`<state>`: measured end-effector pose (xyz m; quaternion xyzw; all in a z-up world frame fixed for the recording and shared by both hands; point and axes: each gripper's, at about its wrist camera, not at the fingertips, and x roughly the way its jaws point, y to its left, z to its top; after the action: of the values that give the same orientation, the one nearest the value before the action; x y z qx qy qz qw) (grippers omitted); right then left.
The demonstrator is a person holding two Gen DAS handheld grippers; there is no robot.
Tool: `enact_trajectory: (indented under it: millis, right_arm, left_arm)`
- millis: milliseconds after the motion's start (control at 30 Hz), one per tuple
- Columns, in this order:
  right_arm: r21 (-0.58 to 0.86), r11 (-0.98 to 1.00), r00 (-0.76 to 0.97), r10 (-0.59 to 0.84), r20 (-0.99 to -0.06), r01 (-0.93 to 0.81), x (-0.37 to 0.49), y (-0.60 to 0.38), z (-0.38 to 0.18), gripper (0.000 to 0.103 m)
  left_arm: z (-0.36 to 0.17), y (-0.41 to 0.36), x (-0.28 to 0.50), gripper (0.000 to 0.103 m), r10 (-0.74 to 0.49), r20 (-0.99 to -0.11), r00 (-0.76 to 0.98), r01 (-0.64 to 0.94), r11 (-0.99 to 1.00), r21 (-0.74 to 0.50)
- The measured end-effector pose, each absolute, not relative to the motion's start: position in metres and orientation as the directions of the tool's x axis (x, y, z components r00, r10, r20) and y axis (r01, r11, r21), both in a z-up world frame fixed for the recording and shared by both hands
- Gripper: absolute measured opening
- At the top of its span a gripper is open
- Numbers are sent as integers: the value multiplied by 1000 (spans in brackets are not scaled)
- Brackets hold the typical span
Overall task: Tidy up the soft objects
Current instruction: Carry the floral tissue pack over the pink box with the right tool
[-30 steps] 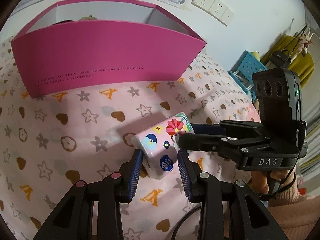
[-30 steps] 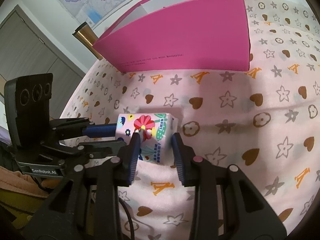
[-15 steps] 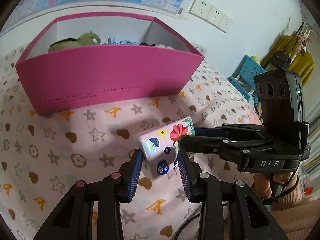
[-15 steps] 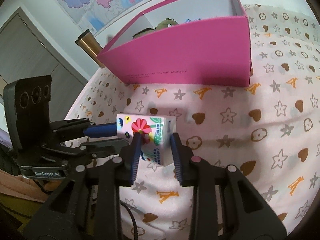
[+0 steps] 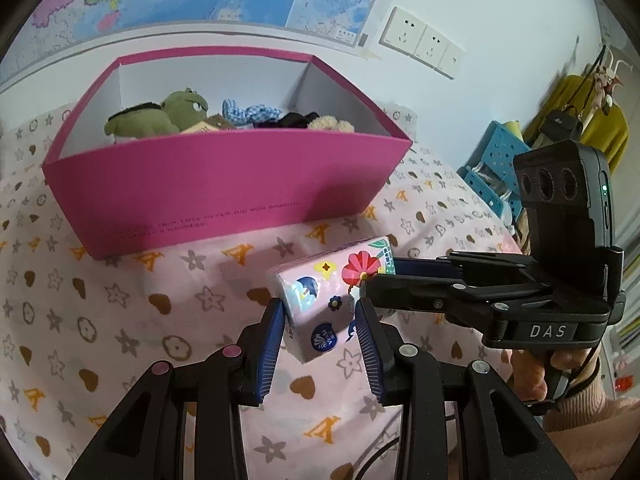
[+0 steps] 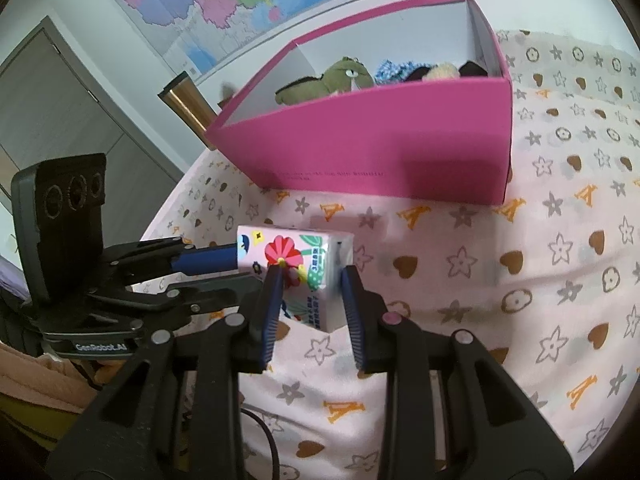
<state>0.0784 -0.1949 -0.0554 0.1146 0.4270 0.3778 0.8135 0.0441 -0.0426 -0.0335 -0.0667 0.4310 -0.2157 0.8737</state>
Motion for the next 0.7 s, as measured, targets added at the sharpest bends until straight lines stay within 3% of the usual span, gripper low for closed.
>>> enact_trajectory:
  millis: [700]
  right_arm:
    - [479,678,398,725,-562,-558,89,-191,-27,33]
  left_arm:
    - [-9,-37,58,36,-409,-685,603,316,911,-265]
